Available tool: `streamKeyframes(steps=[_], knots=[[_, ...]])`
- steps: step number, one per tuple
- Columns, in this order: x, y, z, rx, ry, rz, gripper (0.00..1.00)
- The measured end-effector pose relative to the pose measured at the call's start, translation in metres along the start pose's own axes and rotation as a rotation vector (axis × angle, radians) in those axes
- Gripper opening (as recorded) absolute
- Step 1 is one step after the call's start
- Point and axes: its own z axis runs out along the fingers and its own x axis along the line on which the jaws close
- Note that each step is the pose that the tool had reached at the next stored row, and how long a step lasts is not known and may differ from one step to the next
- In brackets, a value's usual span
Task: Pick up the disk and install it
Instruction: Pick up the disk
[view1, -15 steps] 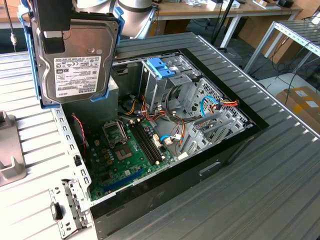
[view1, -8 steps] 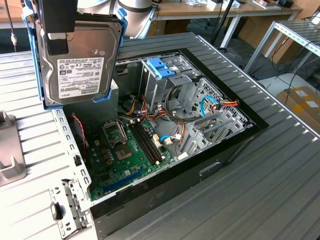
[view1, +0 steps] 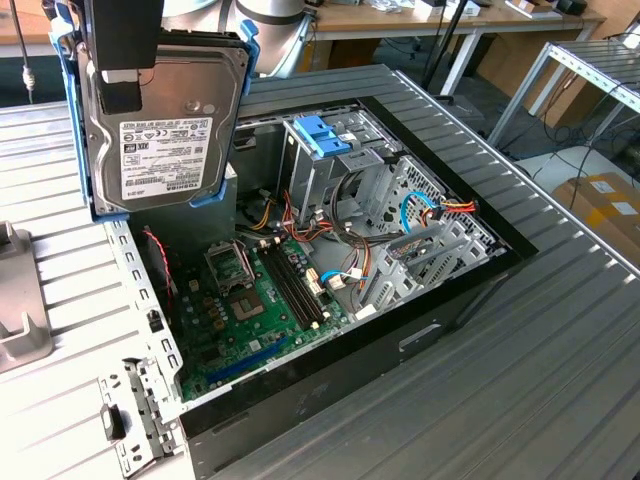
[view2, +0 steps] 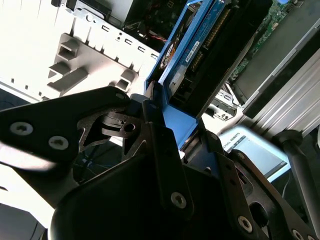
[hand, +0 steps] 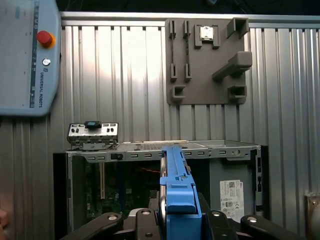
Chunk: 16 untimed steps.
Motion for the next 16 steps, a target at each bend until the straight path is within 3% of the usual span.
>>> streamKeyframes(steps=[16], knots=[[0.0072, -0.0031, 0.0011, 0.0002, 0.0054, 0.0, 0.37]])
